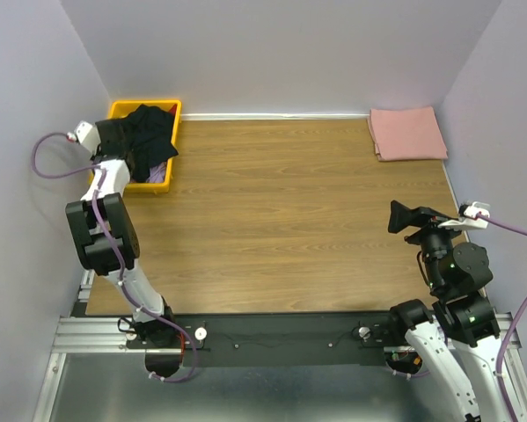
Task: Fold and stack the t-shirts
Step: Grab the tshirt from the pile, then move the tshirt to the center of the board
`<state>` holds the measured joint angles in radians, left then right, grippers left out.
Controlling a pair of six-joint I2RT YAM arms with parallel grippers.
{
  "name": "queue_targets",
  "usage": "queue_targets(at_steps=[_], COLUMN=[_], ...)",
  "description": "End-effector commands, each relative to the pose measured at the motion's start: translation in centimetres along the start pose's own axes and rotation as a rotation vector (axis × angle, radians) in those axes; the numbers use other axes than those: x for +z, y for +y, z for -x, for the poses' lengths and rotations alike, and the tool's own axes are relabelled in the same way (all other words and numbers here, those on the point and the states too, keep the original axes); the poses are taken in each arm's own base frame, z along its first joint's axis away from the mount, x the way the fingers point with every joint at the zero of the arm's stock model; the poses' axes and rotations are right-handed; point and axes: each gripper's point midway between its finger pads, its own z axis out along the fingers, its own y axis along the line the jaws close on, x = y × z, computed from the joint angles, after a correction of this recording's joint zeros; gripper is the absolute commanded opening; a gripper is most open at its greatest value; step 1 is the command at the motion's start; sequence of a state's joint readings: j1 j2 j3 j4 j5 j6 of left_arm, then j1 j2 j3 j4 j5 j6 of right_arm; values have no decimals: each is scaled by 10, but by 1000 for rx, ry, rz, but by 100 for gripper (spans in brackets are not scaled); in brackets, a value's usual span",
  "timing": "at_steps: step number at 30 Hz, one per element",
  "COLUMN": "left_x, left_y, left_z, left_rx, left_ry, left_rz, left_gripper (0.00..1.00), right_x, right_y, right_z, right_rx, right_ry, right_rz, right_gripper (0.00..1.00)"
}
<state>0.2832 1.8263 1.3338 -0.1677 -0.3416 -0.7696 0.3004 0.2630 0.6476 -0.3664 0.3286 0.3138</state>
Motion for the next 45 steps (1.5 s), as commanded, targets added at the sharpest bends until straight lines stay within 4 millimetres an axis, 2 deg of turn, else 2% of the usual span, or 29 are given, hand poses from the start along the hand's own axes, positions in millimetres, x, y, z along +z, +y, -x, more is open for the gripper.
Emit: queue_targets(at_steps=[1,2,4,5,7,8,9,10,11,13,14,18,19,20,21,22,25,26,28,29,31,32,33,34,35,37,38,40,45], left_x=[-73,-95,-129,-165,-212,-267,-289,-314,-357,-423,-467,-565,-576,-571,-584,-564,-543,-506,-488,-451,-434,-404,-395,-369,-360,-344,-326,-316,-292], left_y=[-91,-119,-159,-195,-240,-275,-291,-304,-317,-336,-338,-330,-325,-324,-311,-311,-283,-275,-252,-237,-213,-190,-176,-150,-137,-112,-91,-74,-47], left_z=[65,87,98,111,111,118,117,119,135,126,136,122,118,99,99,72,52,12,-5,-45,-68,-106,-112,-144,-156,-166,-181,-182,-184], left_rx=[51,45,63,85,124,145,161,167,136,147,128,133,148,189,203,240,274,340,371,436,479,534,522,568,574,538,557,535,546], left_ry=[-203,-256,-309,-355,-388,-428,-442,-455,-497,-490,-511,-494,-478,-432,-415,-363,-334,-260,-237,-160,-116,-22,6,86,124,154,184,187,145], left_rz=[-188,-249,-332,-423,-544,-677,-738,-802,-895,-1090,-1224,-1539,-1589,-1607,-1654,-1637,-1577,-1515,-1461,-1394,-1353,-1283,-1241,-1168,-1140,-1052,-979,-916,-814], left_gripper=[0,0,0,0,0,0,0,0,0,0,0,0,0,0,0,0,0,0,0,0,0,0,0,0,0,0,0,0,0], right_x=[2,1,2,3,3,3,3,4,4,3,4,3,3,3,3,2,2,2,2,0,1,1,0,4,6,9,18,28,56], right_y=[-4,-4,-4,-3,-3,-3,-2,-2,-2,-2,-2,-2,-2,-2,-2,-2,1,4,11,17,27,32,42,46,51,64,66,69,78], right_z=[0,1,0,0,-1,0,-1,-1,-1,-1,-1,1,0,1,1,2,2,5,3,11,10,11,15,12,10,6,-6,-25,-109], right_rx=[4,5,3,0,-2,-5,-6,-7,-8,-9,-9,-4,-6,-5,-4,-3,0,1,-7,-5,-5,-1,5,5,5,10,9,27,36], right_ry=[-13,-14,-9,-6,-3,-4,0,0,2,1,2,-6,-4,-6,-5,-8,-5,-6,16,11,52,62,72,99,118,161,216,290,617], right_rz=[-24,-24,-24,-23,-21,-21,-17,-17,-18,-16,-16,-17,-17,-18,-20,-16,-4,9,47,68,113,130,175,186,204,257,250,244,244], right_gripper=[100,100,100,100,100,100,100,100,100,100,100,100,100,100,100,100,100,100,100,100,100,100,100,100,100,100,100,100,100])
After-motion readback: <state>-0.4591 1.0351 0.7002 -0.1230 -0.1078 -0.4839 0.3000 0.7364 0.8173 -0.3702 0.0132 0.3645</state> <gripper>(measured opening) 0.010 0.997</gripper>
